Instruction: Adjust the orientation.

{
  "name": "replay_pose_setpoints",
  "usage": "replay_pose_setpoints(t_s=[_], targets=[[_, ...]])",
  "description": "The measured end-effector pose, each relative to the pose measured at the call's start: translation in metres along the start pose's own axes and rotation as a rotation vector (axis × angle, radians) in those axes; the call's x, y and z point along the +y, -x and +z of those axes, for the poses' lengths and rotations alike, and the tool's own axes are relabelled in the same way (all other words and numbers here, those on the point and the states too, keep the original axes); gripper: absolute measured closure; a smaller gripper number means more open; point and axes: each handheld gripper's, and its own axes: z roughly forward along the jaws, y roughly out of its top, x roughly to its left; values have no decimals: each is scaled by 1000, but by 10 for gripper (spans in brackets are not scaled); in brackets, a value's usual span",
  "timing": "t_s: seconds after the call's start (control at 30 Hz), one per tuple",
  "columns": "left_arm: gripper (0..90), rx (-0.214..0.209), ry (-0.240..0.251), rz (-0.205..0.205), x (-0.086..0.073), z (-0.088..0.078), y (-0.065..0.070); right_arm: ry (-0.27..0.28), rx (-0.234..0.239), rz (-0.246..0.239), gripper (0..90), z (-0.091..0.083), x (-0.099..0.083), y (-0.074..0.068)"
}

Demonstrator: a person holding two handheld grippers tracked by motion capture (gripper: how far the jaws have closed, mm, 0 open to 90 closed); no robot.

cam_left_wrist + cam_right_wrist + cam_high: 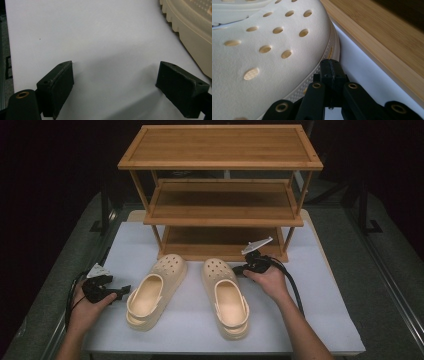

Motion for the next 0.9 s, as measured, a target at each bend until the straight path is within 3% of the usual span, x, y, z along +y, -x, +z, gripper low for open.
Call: replay_pose_setpoints(t_s=[0.23, 0.43, 0.63, 0.9], targets=[[135, 0, 0, 0, 0, 0, 0, 1, 21, -27, 900, 12, 13, -10], [135, 0, 0, 0, 0, 0, 0, 19, 34, -23, 898, 12, 14, -10], [135, 0, 0, 0, 0, 0, 0, 64, 7, -6, 826, -13, 8, -10], [135, 1, 0, 0, 0, 0, 0, 129, -18, 44, 679, -50, -14, -11]])
